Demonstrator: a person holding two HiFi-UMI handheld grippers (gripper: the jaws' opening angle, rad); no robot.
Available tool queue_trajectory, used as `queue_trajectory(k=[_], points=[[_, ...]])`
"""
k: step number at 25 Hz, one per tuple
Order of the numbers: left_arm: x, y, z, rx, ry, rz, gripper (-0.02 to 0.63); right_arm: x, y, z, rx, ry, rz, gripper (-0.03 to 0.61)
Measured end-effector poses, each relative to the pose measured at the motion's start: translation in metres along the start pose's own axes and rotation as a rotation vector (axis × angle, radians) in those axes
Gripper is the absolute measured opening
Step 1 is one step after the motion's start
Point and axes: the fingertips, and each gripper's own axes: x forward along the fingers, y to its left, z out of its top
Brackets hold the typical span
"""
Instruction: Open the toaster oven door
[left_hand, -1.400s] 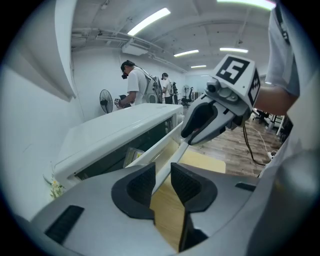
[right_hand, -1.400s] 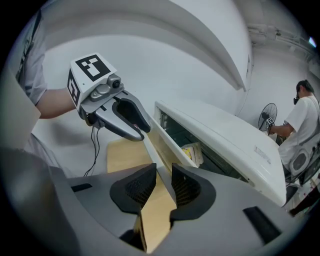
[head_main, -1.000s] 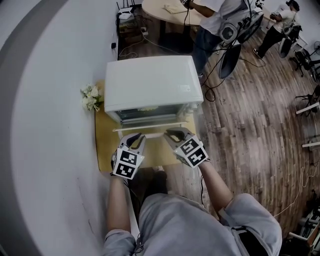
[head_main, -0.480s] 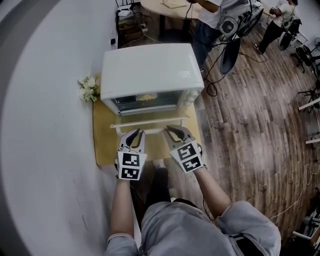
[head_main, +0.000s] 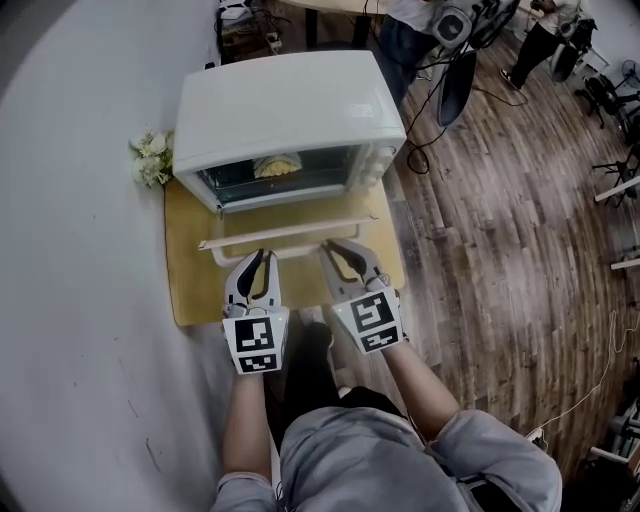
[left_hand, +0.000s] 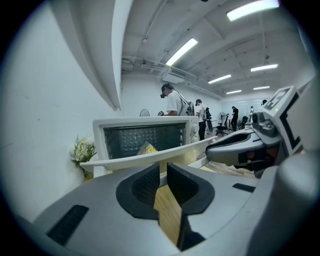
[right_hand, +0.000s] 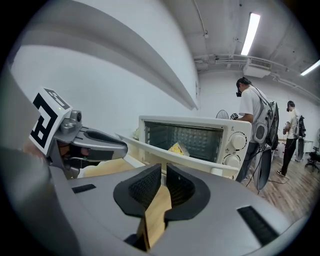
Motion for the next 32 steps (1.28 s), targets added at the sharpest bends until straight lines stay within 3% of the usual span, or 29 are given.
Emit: queue_trajectory(k=[11,17,27,32], points=[[-0.012,-0.01,-0.028,-0.015,-0.09,0.075,0.04,-0.023,0.01,-0.048,0.057,-0.063,-0.062,0.017],[-0.014,-0.013,-0.042,-0.015,-0.111,0.09,0.038,-0.034,0.0,-0.041,0.033,-0.186,-0.13,0.014],[-0.016,-0.021,-0.079,-0.031,-0.073,0.099,0.035,-0.026,0.007,-0.082,0.056,-0.111,-0.121,0.012],[-0.013,-0.026,-0.107,-0.049,-0.015,0.088,0.032,-0.024,0.011,-0.11,0.08,-0.062,-0.128,0.011]])
